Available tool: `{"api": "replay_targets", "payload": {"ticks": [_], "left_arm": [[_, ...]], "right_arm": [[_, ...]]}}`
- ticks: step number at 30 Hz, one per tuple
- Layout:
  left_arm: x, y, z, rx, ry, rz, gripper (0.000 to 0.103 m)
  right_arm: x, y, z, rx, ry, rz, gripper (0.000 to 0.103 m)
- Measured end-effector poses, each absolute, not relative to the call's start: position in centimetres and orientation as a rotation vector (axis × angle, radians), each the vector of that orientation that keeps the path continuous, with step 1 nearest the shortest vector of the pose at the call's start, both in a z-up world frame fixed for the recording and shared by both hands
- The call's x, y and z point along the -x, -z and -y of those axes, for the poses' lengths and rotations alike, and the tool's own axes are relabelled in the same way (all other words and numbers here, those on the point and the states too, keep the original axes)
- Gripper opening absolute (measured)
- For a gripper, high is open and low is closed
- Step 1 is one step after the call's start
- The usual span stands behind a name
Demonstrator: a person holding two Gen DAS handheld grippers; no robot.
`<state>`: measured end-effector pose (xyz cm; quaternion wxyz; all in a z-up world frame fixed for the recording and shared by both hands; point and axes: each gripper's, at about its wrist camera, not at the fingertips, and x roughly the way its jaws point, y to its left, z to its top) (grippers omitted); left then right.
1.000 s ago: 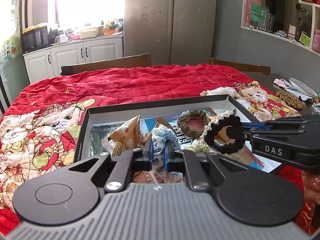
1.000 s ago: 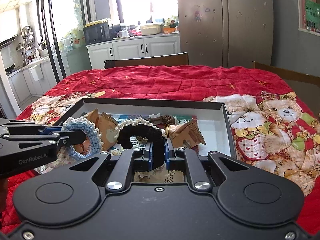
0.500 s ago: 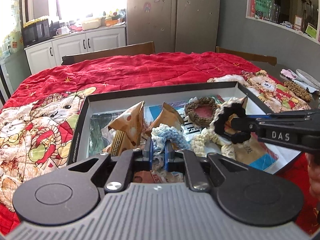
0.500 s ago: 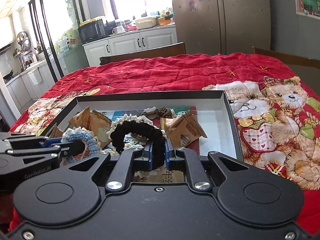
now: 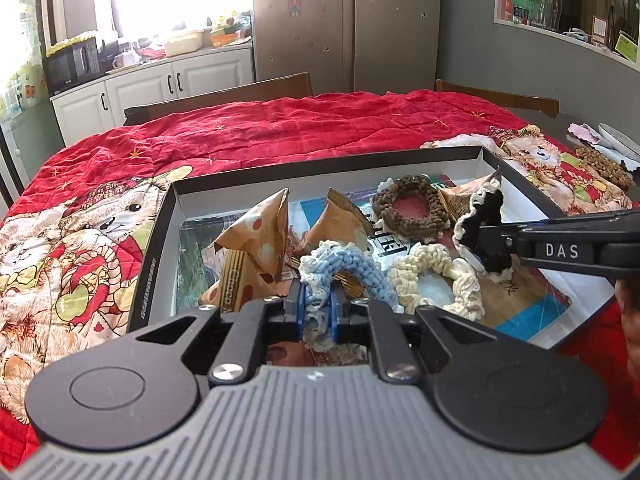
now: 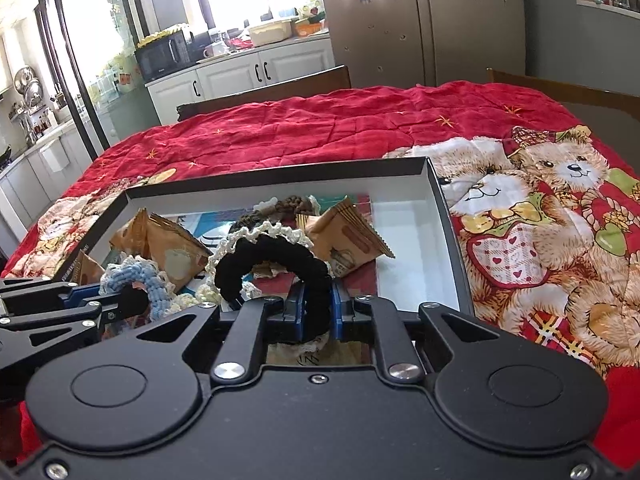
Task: Organize objects
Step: 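Lower both bracelets into the black box and open both grippers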
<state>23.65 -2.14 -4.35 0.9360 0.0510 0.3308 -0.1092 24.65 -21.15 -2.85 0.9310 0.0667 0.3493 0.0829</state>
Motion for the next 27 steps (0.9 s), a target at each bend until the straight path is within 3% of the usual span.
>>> {"api": "replay_targets", "payload": {"ticks": [8,11,20,27], "left_arm": [[-23.7,4.5,2.2,-0.108,0.227,-0.680,0.025],[-23.6,4.5,2.2,-0.107,0.230,-0.679,0.039],[-23.3,4.1,2.5,-0.114,0.237,-0.668,0.042],[-23.1,3.9,2.5,-0.116,0.237,-0.661,0.051]], "right_arm": [[-24.6,2.9,21.1,-0.129,-0.163,-0.719,0.016],[-24.5,2.9,21.2,-0.131,-0.165,-0.719,0.018],[-24.3,2.7,21.2,-0.127,-0.167,-0.704,0.030],[-23.7,2.1,21.2,-0.115,-0.169,-0.665,0.039]]}}
